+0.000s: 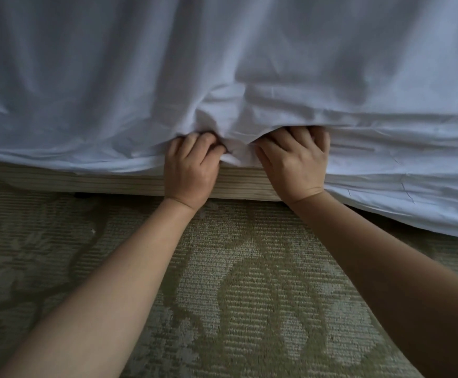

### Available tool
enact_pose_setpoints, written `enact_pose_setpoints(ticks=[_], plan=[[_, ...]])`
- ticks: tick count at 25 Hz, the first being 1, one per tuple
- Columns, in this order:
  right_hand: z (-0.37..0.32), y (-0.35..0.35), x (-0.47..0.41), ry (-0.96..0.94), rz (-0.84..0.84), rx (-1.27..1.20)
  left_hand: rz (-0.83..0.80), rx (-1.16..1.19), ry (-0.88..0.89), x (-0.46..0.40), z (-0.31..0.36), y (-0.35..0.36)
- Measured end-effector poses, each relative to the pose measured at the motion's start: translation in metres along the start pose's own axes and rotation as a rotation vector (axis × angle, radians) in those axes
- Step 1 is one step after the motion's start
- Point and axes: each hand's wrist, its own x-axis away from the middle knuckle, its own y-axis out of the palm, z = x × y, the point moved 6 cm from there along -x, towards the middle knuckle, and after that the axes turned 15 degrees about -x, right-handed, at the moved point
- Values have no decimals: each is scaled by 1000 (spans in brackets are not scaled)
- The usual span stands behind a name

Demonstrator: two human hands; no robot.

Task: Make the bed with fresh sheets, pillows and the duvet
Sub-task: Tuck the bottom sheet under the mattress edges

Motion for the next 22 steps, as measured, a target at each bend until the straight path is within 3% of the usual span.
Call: enact_pose_setpoints(ticks=[5,9,12,15,18,22], plan=[[-5,6,-3,122,101,51,74,-10,30,-11,-2,-3],[4,4,-17,135,106,55,150,-105,-170,-23,-19,-8],[9,2,-24,85,114,48,225,-109,-194,-30,-25,-12],[8,17,-27,142,61,111,142,-60,-269,-36,-19,2],[7,30,-33,214,132,133,61,-71,-365,-35,-15,14],[6,22,-32,209,57,70,9,-61,-234,-33,-20,8]])
